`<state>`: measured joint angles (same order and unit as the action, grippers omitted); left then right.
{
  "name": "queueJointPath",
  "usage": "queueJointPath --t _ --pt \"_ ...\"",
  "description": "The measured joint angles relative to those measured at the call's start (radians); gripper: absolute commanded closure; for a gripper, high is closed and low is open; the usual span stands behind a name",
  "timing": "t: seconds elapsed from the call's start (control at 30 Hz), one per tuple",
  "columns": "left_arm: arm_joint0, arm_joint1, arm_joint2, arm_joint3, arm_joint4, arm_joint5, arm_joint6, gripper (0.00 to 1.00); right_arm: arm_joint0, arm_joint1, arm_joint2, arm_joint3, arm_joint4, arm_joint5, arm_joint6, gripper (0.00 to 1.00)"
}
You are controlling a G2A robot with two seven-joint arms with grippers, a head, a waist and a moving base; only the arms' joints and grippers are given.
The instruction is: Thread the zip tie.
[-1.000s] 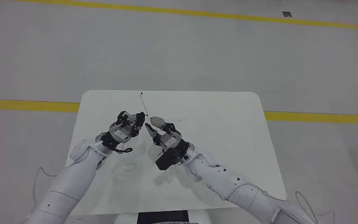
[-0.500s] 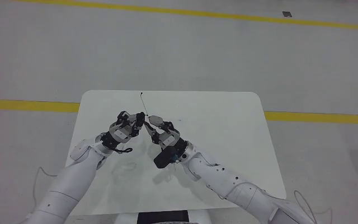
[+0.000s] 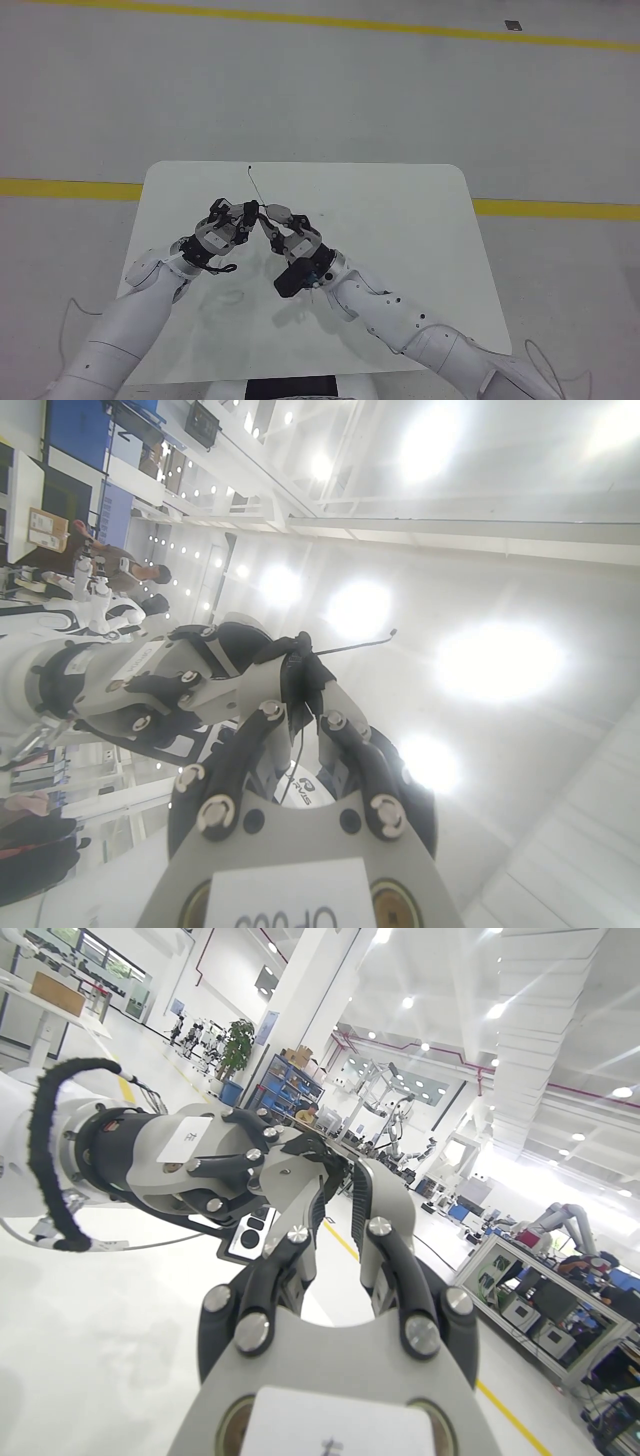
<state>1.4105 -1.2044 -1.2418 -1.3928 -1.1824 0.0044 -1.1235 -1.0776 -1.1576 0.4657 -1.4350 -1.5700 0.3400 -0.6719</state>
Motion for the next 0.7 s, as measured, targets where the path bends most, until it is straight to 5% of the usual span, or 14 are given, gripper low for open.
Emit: queueJointPath --t 0.7 --pt "0.0 0.0 0.0 0.0 0.0 0.0 0.0 1.0 -0.008 -0.008 0.017 0.007 0.0 0.0 0.011 1.0"
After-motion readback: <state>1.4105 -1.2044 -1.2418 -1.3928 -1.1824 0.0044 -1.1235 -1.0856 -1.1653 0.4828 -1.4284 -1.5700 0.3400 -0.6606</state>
